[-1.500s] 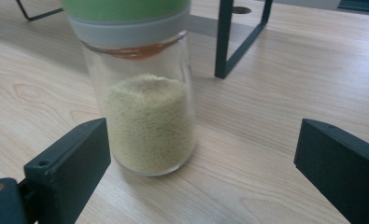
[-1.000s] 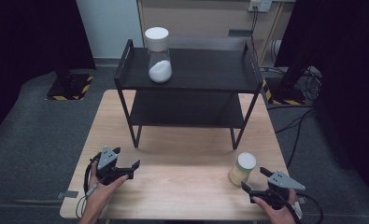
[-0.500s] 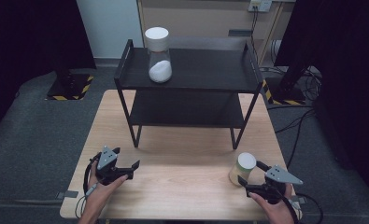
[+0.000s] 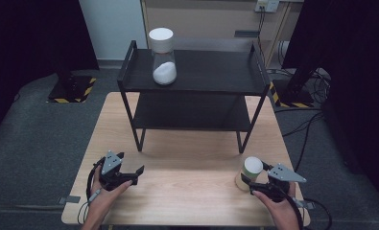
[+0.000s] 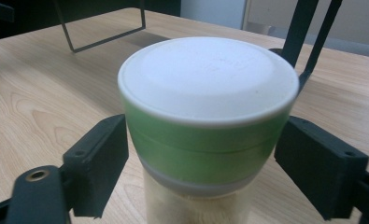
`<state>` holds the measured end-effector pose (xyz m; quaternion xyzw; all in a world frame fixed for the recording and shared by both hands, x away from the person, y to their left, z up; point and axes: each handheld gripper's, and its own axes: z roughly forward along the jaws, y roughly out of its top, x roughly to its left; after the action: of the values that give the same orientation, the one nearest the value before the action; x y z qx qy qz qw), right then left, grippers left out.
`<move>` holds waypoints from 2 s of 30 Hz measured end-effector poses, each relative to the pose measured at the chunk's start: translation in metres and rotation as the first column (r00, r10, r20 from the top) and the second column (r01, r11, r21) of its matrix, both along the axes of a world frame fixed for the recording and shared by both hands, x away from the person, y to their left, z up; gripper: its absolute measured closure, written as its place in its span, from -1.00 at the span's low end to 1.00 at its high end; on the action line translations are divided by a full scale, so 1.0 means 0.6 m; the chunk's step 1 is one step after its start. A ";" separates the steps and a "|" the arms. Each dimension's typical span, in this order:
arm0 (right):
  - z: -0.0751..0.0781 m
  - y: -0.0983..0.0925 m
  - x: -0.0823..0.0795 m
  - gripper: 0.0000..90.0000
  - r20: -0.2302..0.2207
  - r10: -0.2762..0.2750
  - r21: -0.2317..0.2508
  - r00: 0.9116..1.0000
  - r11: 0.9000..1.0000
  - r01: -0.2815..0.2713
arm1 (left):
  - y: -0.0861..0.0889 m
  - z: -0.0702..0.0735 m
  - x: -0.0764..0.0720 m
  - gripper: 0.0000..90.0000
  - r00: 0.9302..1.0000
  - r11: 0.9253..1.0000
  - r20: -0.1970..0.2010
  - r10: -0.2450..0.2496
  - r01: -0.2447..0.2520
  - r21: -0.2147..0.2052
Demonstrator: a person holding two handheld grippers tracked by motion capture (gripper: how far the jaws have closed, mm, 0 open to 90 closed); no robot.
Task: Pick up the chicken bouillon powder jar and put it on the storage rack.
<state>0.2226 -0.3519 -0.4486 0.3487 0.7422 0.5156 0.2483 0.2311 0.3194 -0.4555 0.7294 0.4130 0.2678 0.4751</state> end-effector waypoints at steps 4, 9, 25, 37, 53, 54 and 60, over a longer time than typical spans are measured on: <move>-0.008 0.001 0.003 -0.35 0.014 0.004 0.013 1.000 1.000 -0.004 | 0.000 0.000 -0.001 -0.95 1.000 1.000 -0.001 0.000 0.000 0.000; -0.011 0.004 0.002 -0.23 0.022 0.002 0.015 1.000 1.000 -0.002 | 0.002 0.000 -0.001 -0.95 1.000 1.000 -0.004 0.006 -0.006 -0.007; 0.015 0.002 -0.005 -0.22 0.017 0.010 0.051 1.000 0.999 -0.011 | 0.005 -0.001 -0.001 -0.95 1.000 1.000 -0.006 0.003 -0.003 -0.006; 0.066 -0.008 0.012 -0.22 -0.016 0.113 0.048 0.993 0.992 -0.112 | 0.009 -0.001 0.001 -0.95 1.000 1.000 -0.007 0.002 -0.002 -0.003; 0.120 0.004 0.020 -0.22 -0.018 0.139 0.025 0.990 0.990 -0.139 | 0.007 -0.001 0.004 -0.95 1.000 1.000 -0.017 -0.011 0.011 0.013; 0.122 0.004 0.020 -0.22 -0.018 0.138 0.026 0.990 0.990 -0.138 | 0.007 -0.001 0.004 -0.95 1.000 1.000 -0.018 -0.011 0.011 0.014; 0.144 0.007 0.022 -0.22 -0.023 0.136 0.022 0.990 0.991 -0.135 | 0.007 -0.002 0.004 -0.95 1.000 1.000 -0.023 -0.013 0.014 0.015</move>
<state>0.2356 -0.3476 -0.3620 0.3065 0.7619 0.5344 0.2000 0.2338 0.3236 -0.4567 0.7386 0.4113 0.2594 0.4668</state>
